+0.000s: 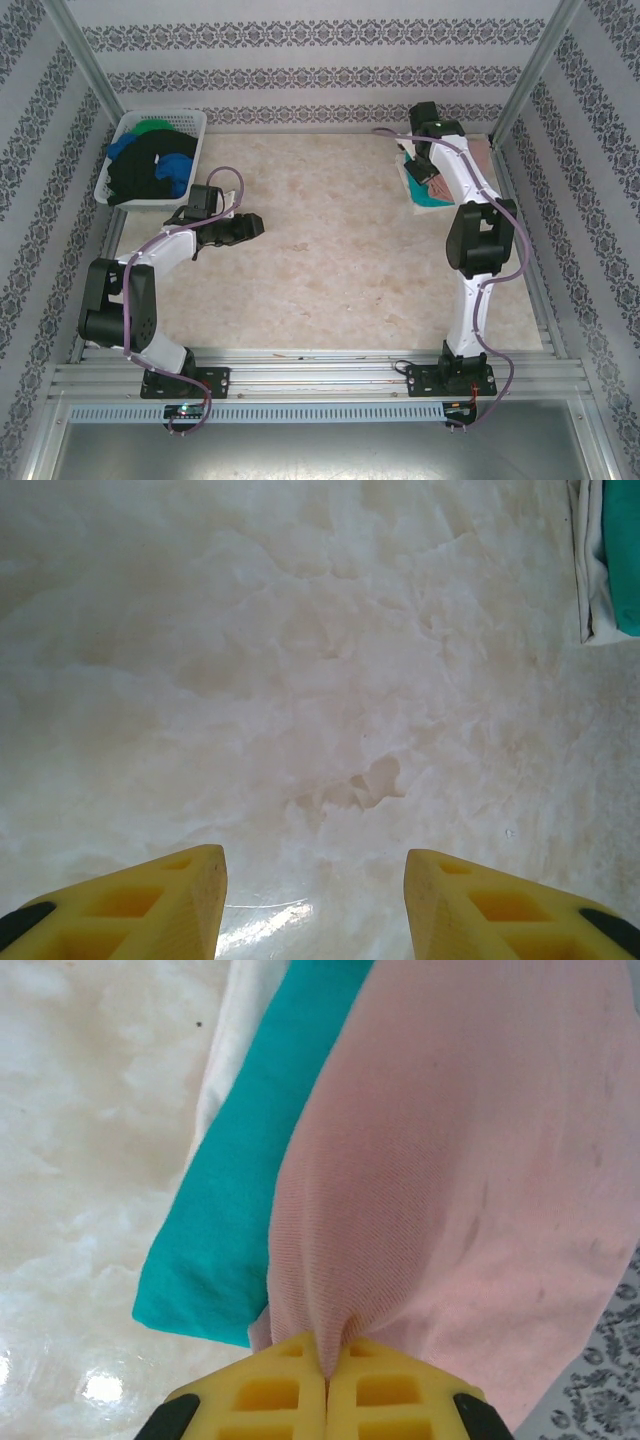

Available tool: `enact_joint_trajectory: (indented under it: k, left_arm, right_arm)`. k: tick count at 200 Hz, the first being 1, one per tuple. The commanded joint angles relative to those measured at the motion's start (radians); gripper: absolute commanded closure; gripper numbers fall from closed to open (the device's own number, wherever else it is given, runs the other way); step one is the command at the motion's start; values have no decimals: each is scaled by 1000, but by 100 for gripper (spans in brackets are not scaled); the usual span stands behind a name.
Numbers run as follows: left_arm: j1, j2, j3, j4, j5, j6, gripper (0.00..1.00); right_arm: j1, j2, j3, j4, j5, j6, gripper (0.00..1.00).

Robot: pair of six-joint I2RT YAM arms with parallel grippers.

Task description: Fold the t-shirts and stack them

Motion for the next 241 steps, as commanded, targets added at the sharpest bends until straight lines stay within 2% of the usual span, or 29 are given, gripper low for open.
enact_joint_trajectory:
  k: [1, 17, 51, 76, 83, 100, 110, 122, 149, 163, 173, 180, 195, 206, 214, 241]
  left_arm:
    - [13, 17, 7, 38, 28, 4, 50]
    - [14, 12, 1, 44, 25, 2, 50]
    - [15, 6, -22, 75, 26, -3, 50]
    - [19, 30, 0, 53, 43, 7, 51]
    - [19, 31, 5, 49, 44, 8, 51]
    - [19, 27, 10, 40, 43, 10, 51]
    - [19, 19, 5, 45, 37, 8, 51]
    - [18, 14, 1, 50, 29, 4, 51]
    - [19, 18, 7, 28, 21, 4, 51]
    - [19, 12, 8, 18, 13, 8, 51]
    - [18, 6, 9, 10, 1, 10, 51]
    - [18, 3, 10, 7, -5, 9, 51]
    - [20, -2, 14, 5, -8, 8, 51]
    - [20, -1, 19, 2, -11, 8, 51]
    - [20, 2, 27, -5, -11, 10, 51]
    - [20, 4, 40, -24, -11, 21, 51]
  right_arm:
    - [43, -34, 27, -39, 55, -94, 94]
    - [43, -42, -10, -42, 17, -73, 94]
    - [40, -81, -227, 55, -122, -45, 92]
    - [16, -83, -317, 125, -146, -24, 88]
    - [10, -76, -317, 133, -143, -15, 83]
    - [-12, -60, -301, 127, -135, -9, 80]
    - [-23, -54, -285, 117, -147, 1, 69]
    - [-29, -56, -255, 75, -175, 17, 61]
    - [-22, -161, -241, 55, -261, 71, 52]
    - [-26, -250, -285, 127, -300, 134, 44]
    - [-37, -299, -327, 216, -306, 219, 30]
    - [-49, -318, -352, 273, -321, 284, 25]
    - [-77, -311, -378, 378, -337, 426, 23]
    - [-88, -267, -357, 416, -264, 535, 24]
    - [-98, -213, -310, 400, -217, 605, 28]
    - [-118, -14, -96, 290, -164, 726, 29]
